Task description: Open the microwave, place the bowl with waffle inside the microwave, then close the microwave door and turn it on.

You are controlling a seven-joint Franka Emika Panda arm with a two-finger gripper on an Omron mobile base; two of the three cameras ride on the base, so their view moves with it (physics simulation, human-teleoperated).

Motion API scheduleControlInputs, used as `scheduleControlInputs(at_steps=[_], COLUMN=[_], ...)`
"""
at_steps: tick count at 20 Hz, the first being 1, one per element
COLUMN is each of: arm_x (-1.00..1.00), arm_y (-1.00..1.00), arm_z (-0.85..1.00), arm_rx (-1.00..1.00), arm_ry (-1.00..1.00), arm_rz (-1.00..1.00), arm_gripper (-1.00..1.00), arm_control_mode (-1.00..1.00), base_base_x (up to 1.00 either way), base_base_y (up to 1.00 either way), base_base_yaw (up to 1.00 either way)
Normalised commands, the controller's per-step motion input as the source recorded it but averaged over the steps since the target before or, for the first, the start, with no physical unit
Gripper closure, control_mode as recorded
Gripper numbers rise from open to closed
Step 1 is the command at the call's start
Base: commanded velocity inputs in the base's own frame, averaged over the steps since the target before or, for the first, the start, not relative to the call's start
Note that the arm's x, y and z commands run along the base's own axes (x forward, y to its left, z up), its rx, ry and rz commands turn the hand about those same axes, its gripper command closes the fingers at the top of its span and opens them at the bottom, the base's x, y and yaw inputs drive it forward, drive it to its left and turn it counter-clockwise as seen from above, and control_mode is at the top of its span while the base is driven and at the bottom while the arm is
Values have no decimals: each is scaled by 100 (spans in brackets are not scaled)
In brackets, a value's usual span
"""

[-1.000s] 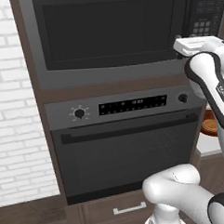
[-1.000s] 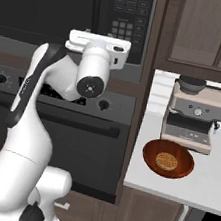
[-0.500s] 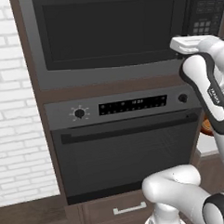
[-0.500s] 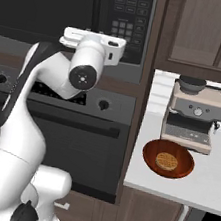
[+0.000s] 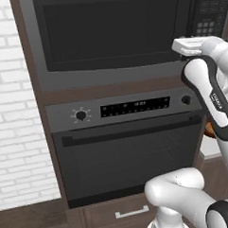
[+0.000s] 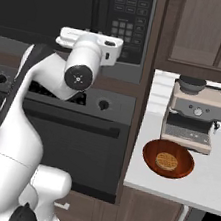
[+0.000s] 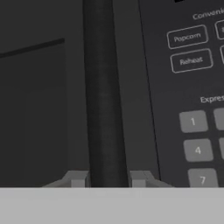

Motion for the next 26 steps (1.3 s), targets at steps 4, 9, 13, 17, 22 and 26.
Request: scheduleControlInputs(at_steps=[4,9,13,17,22,26], arm_x=[-88,-100,-100,-100,-100,-100], arm_y=[0,0,0,2,14,32], arm_z=[1,11,5,0,3,10], arm_rx=[0,0,0,0,0,-4], arm_ry=[8,7,2,0,0,0], arm_rz=[0,0,0,0,0,0], arm_gripper=[100,100,100,100,100,100], arm_control_mode=[-100,-100,-100,-100,-100,-100], base_base_x=[0,0,0,0,0,0], base_base_y=[0,0,0,0,0,0], base_base_yaw=[0,0,0,0,0,0])
